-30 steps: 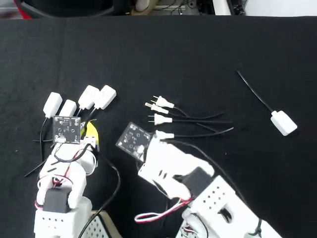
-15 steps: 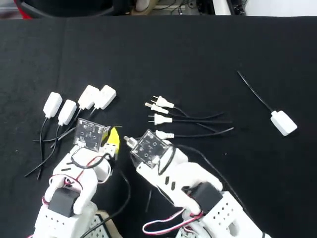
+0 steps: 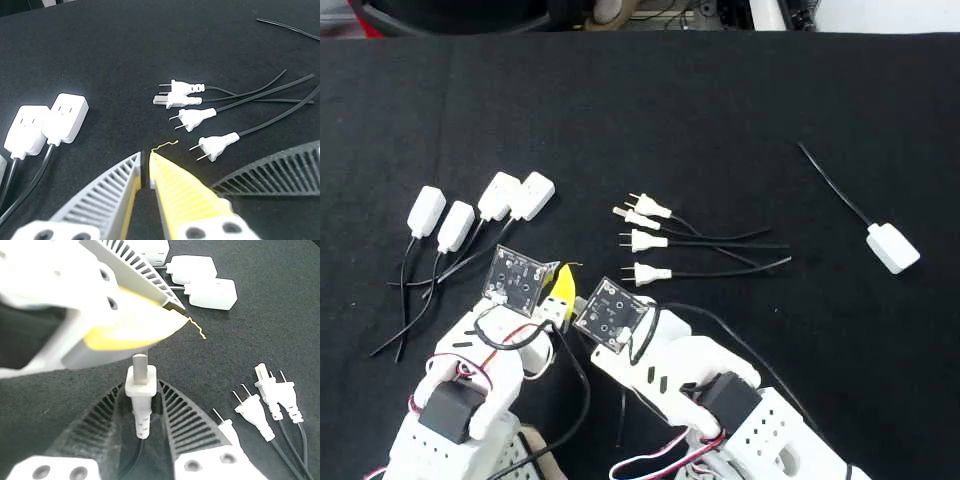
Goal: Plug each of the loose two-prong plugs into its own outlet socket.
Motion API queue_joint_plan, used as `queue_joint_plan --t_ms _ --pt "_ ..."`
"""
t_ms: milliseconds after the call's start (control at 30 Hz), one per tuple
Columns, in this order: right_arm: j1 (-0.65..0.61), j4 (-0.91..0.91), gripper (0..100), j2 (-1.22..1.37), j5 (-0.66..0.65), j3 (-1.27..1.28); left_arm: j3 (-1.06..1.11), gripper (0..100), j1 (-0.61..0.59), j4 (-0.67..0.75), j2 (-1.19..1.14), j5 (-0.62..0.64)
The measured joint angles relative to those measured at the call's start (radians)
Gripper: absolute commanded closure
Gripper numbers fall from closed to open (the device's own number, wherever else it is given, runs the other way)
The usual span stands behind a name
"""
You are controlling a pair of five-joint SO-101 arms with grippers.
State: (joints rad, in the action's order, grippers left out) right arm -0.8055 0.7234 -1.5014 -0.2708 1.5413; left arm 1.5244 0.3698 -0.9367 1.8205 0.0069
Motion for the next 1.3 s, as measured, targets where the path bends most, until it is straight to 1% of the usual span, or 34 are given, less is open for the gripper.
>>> queue_joint_plan --t_ms 100,267,500,700,900,1167,1300 --pt "0.0 0.006 98.6 0.0 -0.002 0.002 0.017 95 0.015 0.006 0.003 0.0" --pt "0.002 0.052 98.6 0.0 0.0 0.002 0.078 95 0.029 0.072 0.0 -0.008" --pt "0.002 0.17 98.6 0.0 -0.002 -0.058 0.109 95 0.043 0.084 0.003 -0.005" --pt "0.014 0.193 98.6 0.0 -0.002 -0.074 0.123 95 0.048 0.087 0.003 -0.005" --pt "0.043 0.293 98.6 0.002 -0.005 -0.169 0.152 95 0.077 0.172 0.003 -0.005" --pt "0.044 0.305 98.6 0.002 -0.005 -0.189 0.155 95 0.081 0.176 0.003 -0.005" --pt "0.048 0.333 98.6 0.002 -0.005 -0.232 0.157 95 0.109 0.17 0.003 -0.006"
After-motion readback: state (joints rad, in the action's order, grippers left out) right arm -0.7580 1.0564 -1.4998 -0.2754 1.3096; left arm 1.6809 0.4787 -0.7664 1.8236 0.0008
